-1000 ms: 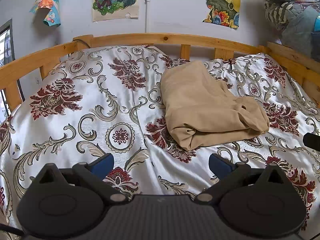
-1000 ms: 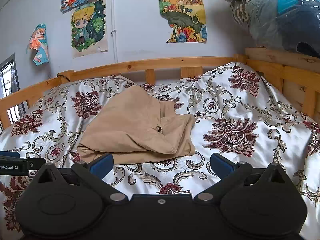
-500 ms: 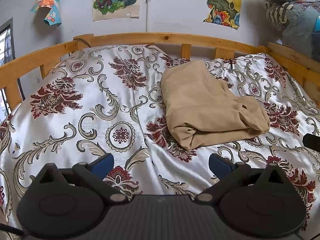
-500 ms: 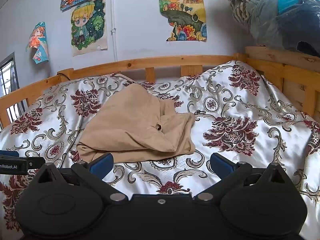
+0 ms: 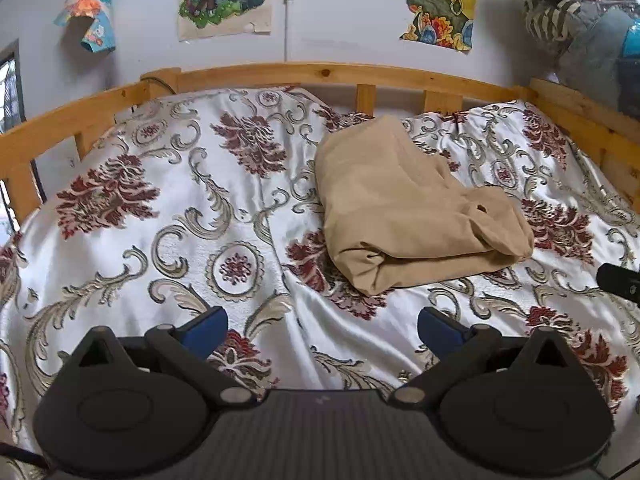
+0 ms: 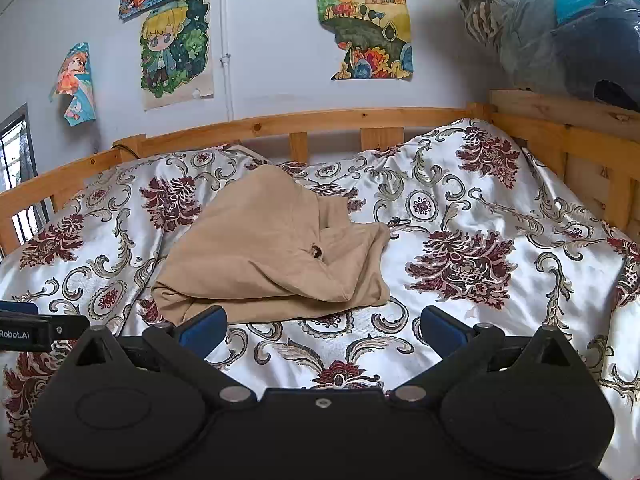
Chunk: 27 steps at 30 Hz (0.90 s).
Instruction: Fold large clothes
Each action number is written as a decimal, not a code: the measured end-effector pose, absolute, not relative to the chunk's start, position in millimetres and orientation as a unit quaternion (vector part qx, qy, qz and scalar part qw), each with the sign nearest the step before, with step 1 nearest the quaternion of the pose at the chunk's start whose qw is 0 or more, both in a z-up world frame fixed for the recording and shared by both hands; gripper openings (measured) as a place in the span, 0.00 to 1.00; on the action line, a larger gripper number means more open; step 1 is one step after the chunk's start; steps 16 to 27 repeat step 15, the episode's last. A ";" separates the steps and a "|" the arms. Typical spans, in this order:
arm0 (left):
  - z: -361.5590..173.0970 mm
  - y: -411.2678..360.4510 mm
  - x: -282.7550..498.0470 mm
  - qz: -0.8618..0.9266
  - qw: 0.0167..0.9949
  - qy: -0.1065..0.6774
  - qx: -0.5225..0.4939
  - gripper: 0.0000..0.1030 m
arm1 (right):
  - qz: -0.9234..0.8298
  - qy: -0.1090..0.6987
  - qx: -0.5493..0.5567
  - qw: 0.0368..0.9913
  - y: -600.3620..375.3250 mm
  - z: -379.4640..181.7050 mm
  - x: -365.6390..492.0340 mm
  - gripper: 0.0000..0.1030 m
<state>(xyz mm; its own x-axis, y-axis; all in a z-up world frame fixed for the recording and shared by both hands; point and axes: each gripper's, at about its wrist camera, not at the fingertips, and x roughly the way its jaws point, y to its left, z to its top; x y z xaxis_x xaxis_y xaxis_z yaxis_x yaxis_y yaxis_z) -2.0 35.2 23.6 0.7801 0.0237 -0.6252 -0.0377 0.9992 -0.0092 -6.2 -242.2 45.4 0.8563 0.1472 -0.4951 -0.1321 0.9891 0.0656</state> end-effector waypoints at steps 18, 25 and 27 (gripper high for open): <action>23.0 37.5 -1.5 0.017 0.943 0.333 -0.010 0.99 | 0.072 0.261 0.015 0.962 -242.5 43.5 -7.2 0.99; 23.0 37.5 -1.5 0.017 0.943 0.333 -0.010 0.99 | 0.072 0.261 0.015 0.962 -242.5 43.5 -7.2 0.99; 23.0 37.5 -1.5 0.017 0.943 0.333 -0.010 0.99 | 0.072 0.261 0.015 0.962 -242.5 43.5 -7.2 0.99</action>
